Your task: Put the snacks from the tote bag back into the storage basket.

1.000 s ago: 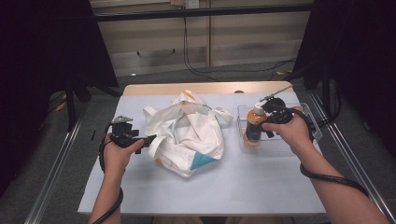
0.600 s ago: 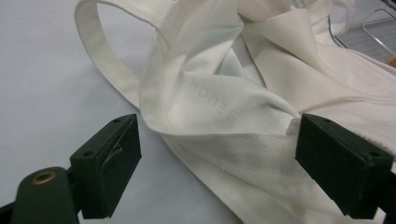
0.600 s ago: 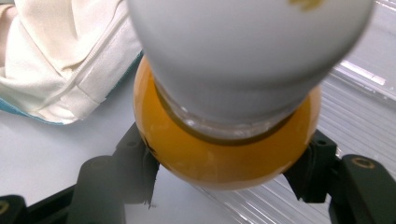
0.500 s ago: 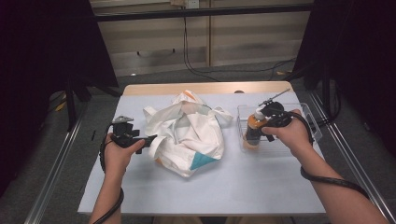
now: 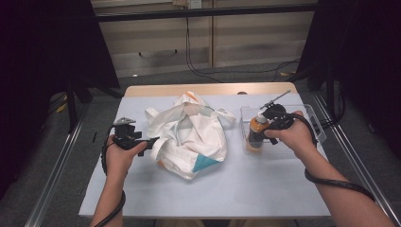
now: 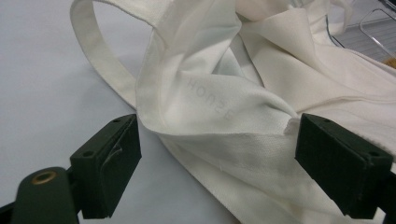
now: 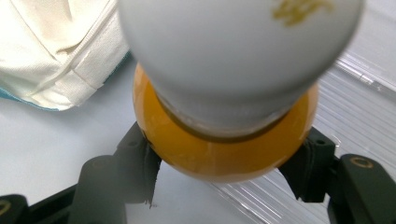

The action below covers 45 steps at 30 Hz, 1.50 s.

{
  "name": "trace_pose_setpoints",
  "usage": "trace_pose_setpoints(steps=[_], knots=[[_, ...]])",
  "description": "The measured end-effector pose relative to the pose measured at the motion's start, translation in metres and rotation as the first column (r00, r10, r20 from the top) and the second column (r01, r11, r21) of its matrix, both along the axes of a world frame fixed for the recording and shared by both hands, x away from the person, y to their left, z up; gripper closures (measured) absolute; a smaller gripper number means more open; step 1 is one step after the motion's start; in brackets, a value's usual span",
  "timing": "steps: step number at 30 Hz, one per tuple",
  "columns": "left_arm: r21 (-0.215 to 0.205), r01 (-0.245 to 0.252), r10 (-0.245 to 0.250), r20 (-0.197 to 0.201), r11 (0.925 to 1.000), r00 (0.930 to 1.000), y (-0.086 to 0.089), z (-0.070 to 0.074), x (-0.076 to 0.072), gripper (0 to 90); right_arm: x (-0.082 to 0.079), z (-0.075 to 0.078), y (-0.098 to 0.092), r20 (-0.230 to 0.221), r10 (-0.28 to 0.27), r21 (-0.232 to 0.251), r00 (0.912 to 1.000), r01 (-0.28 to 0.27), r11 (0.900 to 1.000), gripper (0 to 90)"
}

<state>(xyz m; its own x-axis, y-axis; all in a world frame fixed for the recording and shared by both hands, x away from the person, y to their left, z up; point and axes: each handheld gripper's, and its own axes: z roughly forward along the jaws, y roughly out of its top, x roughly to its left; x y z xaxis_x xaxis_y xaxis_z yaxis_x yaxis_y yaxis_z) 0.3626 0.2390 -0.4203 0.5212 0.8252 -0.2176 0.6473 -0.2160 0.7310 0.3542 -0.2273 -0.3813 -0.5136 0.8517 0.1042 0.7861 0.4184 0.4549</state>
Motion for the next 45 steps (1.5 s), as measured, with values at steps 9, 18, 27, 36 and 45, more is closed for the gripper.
trace_pose_setpoints(steps=[9,18,27,36,45], knots=[[-0.001,0.004,-0.004,-0.003,1.0,1.0,0.0,0.001,-0.001,14.0,-0.001,0.0,0.0,-0.017,-0.008,0.005,0.9998,0.008,1.0,33.5],[-0.001,0.0,0.0,0.003,1.0,1.0,-0.002,0.003,-0.002,13.9,-0.008,-0.002,-0.01,-0.015,-0.02,0.016,0.9997,0.02,1.0,26.2],[-0.004,-0.006,0.006,-0.002,1.0,1.0,-0.003,0.002,-0.003,13.9,-0.017,0.003,-0.017,0.011,-0.021,0.026,0.9997,0.021,0.999,23.3],[0.002,-0.001,0.001,0.0,1.0,1.0,-0.006,0.003,-0.002,13.9,-0.027,0.004,-0.018,0.013,-0.023,0.061,0.9997,0.022,0.998,21.4],[0.002,-0.001,0.001,0.005,1.0,1.0,-0.004,0.005,-0.002,13.8,-0.036,0.001,-0.017,0.027,-0.002,0.066,0.9996,0.0,0.998,20.2]])
